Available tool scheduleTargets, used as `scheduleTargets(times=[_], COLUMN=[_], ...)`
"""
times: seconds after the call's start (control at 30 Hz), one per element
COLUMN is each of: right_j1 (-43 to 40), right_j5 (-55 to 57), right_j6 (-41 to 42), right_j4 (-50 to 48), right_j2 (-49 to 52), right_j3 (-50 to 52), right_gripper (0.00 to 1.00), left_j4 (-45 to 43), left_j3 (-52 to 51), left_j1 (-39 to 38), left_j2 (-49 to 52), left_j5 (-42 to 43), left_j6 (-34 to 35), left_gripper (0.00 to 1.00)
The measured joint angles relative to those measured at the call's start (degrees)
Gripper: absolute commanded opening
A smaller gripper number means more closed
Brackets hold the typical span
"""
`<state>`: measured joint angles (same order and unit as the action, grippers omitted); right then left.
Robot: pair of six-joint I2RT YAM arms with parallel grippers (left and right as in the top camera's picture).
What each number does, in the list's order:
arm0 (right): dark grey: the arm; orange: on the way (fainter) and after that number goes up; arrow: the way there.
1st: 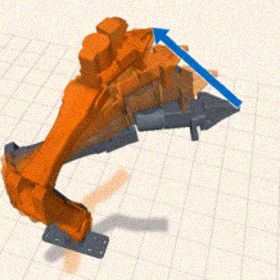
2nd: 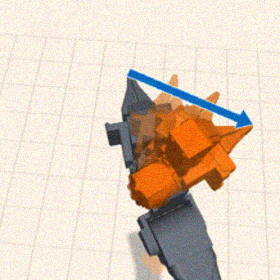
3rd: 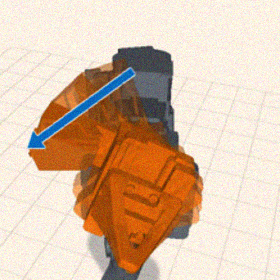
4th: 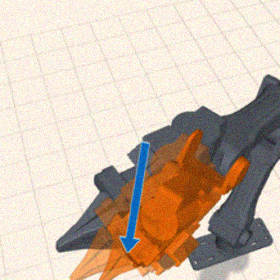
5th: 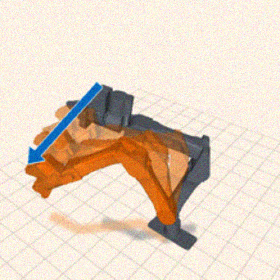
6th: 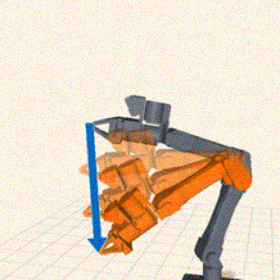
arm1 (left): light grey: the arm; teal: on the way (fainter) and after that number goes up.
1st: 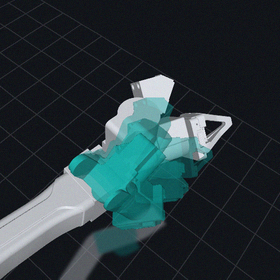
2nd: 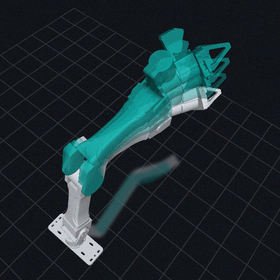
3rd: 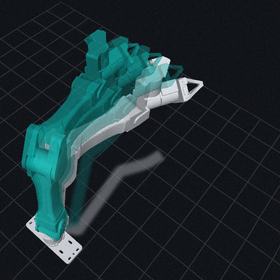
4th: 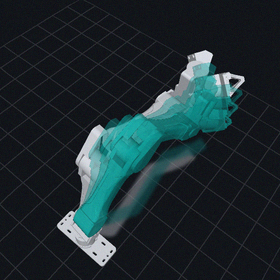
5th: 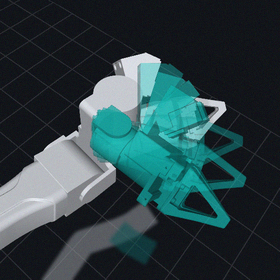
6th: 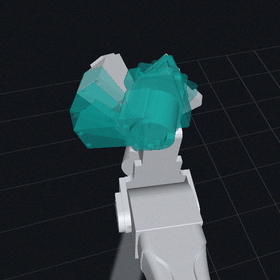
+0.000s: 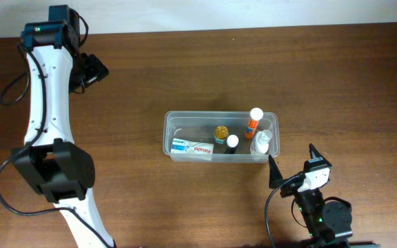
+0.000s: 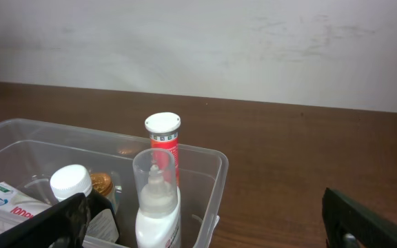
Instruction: Pack container
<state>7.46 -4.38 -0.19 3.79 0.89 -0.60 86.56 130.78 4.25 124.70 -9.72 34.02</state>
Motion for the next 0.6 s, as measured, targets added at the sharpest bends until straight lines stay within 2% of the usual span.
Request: scheduleTargets(times=[0.43, 0.6], right_j1=[0.00, 0.00], right_j5=[-0.02, -0.02], right_j6=[-0.02, -0.07], right_j4=[0.00, 0.00], right_j2=[0.00, 0.00], right_j3=[0.00, 0.00], right_gripper=[0.98, 0.98], left_j4=[-0.02, -0.11], left_j3=[-0.02, -0.20], left_j1=[0.00, -1.49], left_j2=[-0.24, -5.55], left_j5=[0.00, -0.02], left_j6=[0.00, 0.00], left_gripper=[0.99, 0.99])
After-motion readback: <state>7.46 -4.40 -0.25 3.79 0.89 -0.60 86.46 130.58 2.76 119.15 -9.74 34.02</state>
